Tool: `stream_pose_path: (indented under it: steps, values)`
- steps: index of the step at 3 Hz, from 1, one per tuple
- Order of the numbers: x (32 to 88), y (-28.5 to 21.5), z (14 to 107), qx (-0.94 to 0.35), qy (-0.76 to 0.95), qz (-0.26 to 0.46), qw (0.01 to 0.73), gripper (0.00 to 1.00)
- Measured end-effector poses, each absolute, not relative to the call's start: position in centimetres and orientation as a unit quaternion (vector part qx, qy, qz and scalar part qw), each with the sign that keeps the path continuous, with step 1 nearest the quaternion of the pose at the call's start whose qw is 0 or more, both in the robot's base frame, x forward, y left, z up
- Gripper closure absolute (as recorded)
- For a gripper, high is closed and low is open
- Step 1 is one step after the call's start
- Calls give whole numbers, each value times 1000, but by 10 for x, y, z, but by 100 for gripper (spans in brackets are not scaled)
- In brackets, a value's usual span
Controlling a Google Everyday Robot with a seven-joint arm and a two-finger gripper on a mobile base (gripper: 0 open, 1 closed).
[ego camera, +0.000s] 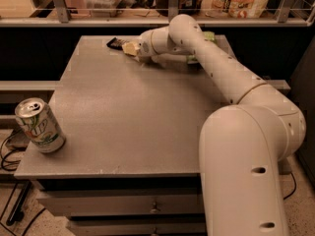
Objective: Move rxbar chocolate near 7up can
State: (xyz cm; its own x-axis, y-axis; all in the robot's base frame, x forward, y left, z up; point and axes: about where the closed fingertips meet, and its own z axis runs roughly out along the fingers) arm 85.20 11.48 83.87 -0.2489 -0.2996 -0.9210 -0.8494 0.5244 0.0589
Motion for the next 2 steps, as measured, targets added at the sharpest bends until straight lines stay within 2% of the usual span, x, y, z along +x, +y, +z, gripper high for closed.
stream_pose_path:
  steps: [1, 2]
  values:
    - [852, 115, 839, -391, 735, 291, 472, 100]
    - [852, 115, 839, -391, 734, 291, 472, 100]
